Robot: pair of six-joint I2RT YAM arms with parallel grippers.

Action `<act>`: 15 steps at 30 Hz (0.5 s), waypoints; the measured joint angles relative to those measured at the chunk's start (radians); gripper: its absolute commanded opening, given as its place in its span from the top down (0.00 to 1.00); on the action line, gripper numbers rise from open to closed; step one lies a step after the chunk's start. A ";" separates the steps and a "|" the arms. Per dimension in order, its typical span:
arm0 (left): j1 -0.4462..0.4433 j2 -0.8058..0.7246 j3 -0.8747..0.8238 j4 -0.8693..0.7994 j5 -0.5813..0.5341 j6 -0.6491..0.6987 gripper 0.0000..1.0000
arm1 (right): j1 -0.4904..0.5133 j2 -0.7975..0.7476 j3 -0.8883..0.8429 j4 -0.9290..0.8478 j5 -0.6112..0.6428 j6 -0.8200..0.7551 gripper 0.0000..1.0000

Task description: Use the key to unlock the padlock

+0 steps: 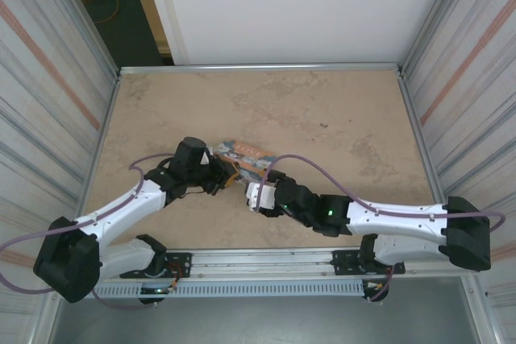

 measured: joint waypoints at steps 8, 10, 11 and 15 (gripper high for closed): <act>-0.006 0.000 0.007 -0.021 0.000 -0.044 1.00 | 0.002 0.059 0.003 0.027 0.024 -0.038 0.49; -0.007 0.000 0.008 -0.022 0.000 -0.050 1.00 | 0.002 0.076 0.010 0.029 0.026 -0.043 0.53; -0.007 0.000 0.010 -0.022 0.000 -0.051 1.00 | 0.002 0.084 0.015 0.032 0.028 -0.048 0.54; -0.013 0.000 0.011 -0.021 0.000 -0.055 1.00 | 0.002 0.121 0.039 0.059 0.031 -0.055 0.60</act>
